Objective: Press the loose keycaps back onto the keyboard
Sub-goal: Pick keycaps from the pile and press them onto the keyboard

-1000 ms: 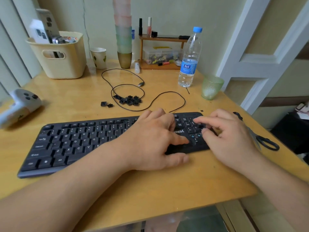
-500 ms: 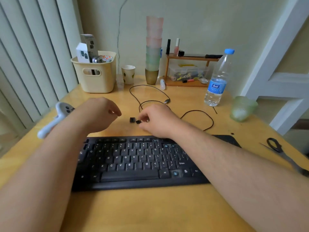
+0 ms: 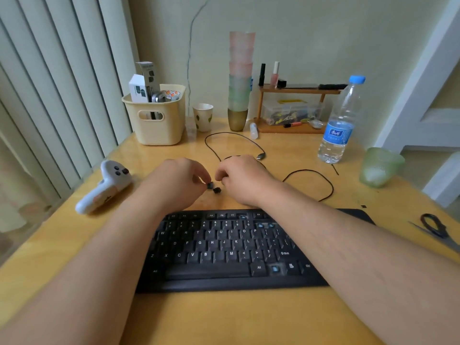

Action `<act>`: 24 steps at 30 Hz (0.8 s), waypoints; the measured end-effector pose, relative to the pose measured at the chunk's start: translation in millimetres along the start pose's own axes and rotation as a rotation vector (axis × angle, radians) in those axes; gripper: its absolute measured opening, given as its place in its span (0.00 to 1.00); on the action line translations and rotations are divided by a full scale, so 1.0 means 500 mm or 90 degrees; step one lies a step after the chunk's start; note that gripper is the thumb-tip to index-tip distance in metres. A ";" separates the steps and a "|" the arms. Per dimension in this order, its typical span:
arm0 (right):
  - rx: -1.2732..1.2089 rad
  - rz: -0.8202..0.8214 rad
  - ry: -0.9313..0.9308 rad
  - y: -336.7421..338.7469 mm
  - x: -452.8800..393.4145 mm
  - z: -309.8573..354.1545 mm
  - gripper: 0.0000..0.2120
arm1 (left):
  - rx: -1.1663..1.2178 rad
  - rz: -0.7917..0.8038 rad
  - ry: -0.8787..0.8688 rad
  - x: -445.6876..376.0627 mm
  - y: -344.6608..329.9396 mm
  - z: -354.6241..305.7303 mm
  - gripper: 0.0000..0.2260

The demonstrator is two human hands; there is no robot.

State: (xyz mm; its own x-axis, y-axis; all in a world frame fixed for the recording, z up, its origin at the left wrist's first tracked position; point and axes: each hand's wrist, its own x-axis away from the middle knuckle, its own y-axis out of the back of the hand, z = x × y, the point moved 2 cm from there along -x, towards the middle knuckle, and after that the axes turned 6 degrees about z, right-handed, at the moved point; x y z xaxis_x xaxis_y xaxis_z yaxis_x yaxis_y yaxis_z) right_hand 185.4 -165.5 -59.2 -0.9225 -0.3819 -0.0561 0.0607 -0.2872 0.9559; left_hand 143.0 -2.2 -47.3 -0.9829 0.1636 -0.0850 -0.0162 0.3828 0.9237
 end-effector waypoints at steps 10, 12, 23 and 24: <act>-0.067 0.041 0.005 0.010 0.030 0.003 0.12 | -0.030 0.055 0.069 -0.014 -0.021 0.017 0.13; -0.005 0.078 0.014 -0.001 0.011 0.022 0.12 | -0.037 0.073 0.061 -0.013 -0.023 0.018 0.12; -0.480 -0.050 -0.048 0.025 0.078 -0.012 0.10 | 0.155 -0.086 -0.155 0.001 -0.013 -0.033 0.08; -0.563 -0.056 -0.045 0.031 0.095 -0.019 0.10 | 0.190 -0.084 -0.178 0.005 -0.012 -0.043 0.08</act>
State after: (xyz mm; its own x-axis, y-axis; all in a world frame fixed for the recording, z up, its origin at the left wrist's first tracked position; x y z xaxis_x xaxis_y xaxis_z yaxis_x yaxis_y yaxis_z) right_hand 146.1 -196.6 -49.8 -0.9572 -0.2802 -0.0730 0.2339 -0.8969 0.3752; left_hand 136.7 -23.8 -45.1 -0.8875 0.3206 -0.3310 -0.0437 0.6564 0.7531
